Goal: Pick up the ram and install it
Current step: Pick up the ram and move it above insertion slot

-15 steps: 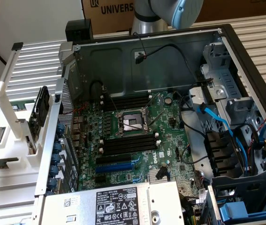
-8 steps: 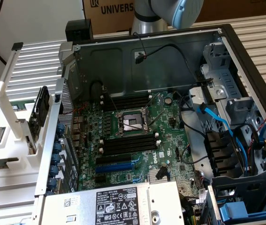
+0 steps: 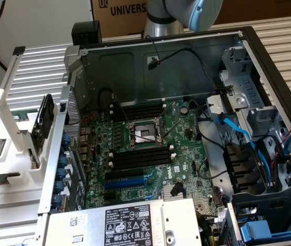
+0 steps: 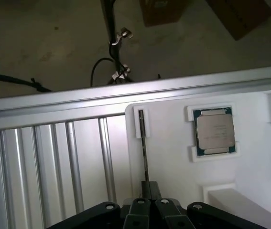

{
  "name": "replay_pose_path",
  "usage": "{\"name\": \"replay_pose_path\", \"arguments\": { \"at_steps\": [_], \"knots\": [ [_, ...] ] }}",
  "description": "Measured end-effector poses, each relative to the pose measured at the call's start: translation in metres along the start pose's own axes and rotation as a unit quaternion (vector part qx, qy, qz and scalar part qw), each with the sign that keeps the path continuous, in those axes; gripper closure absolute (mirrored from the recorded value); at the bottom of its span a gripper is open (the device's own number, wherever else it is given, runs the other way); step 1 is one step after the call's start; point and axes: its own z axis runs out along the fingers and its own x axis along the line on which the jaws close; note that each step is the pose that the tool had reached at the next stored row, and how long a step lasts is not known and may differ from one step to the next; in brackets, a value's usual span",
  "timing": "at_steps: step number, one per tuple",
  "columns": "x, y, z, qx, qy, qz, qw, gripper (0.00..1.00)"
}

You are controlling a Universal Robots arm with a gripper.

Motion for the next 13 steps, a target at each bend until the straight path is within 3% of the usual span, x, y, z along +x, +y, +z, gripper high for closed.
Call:
{"name": "replay_pose_path", "arguments": {
  "at_steps": [6, 13],
  "knots": [
    [-0.002, -0.0124, 0.0017, -0.0061, 0.0015, -0.015, 0.9999, 0.90],
    [-0.005, -0.0133, 0.0087, -0.0076, 0.0021, -0.021, 0.9997, 0.90]
  ]
}}
